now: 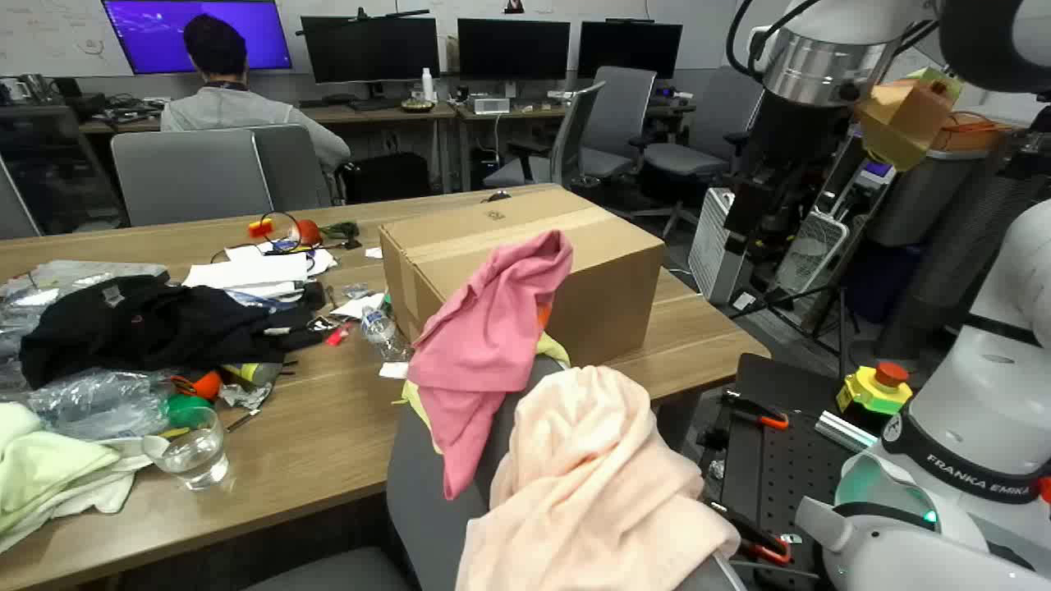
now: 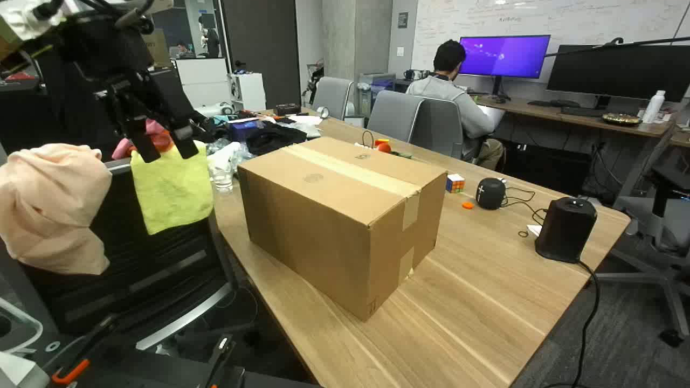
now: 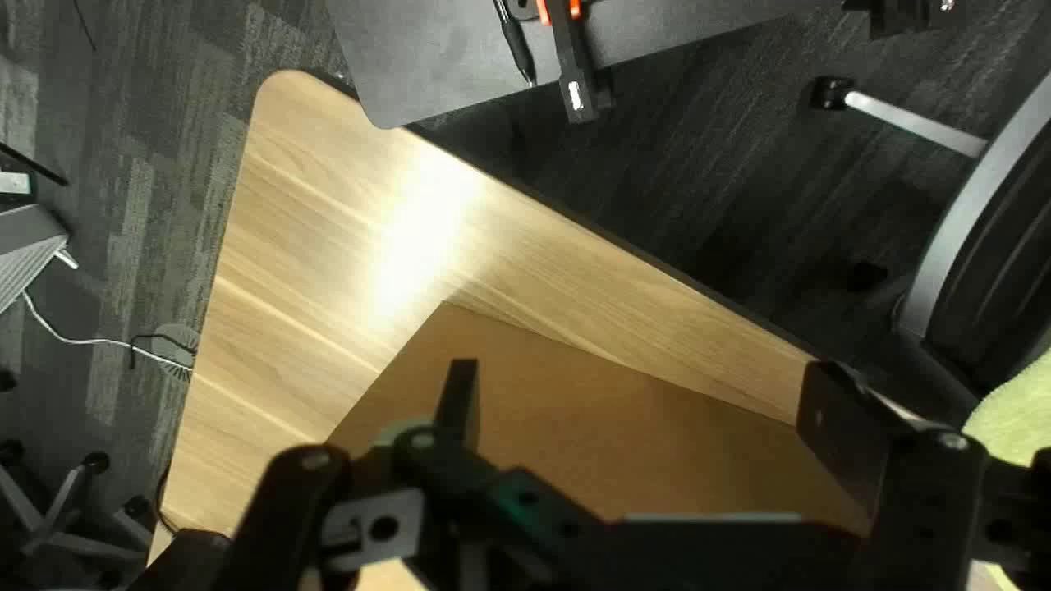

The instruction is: Remove the t-shirts and towel from the backrest of the chair and place them on top of the box

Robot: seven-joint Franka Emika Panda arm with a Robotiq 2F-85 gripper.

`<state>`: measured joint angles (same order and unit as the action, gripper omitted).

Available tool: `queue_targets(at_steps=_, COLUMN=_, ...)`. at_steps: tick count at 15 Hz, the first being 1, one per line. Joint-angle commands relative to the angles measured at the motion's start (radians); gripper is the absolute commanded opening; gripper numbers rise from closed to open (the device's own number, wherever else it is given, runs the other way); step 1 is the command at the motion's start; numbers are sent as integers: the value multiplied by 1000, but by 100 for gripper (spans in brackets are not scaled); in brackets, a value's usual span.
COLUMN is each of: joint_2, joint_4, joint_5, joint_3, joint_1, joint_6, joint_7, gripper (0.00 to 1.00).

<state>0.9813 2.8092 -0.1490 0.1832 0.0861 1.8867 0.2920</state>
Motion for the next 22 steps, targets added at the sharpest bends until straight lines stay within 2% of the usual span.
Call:
queue_targets(at_steps=1, joint_2=-4, joint_4=0, joint_5=-8, joint_3=-9, joint_1=-10, joint_6=-5, joint_7=7, gripper=100)
queue_targets(at_steps=7, joint_2=-9, joint_4=1, joint_5=-8, joint_3=-9, joint_1=-11, joint_6=-10, joint_7=7, gripper=100)
queue_targets(at_steps=11, joint_2=-34, joint_4=-14, joint_5=2, joint_3=23, joint_1=-44, joint_6=35, joint_7=21, gripper=100)
queue_targets(at_steps=22, joint_2=-172, joint_4=-59, joint_5=119, joint_3=188, joint_1=-253, joint_6=140, joint_7=71, gripper=100)
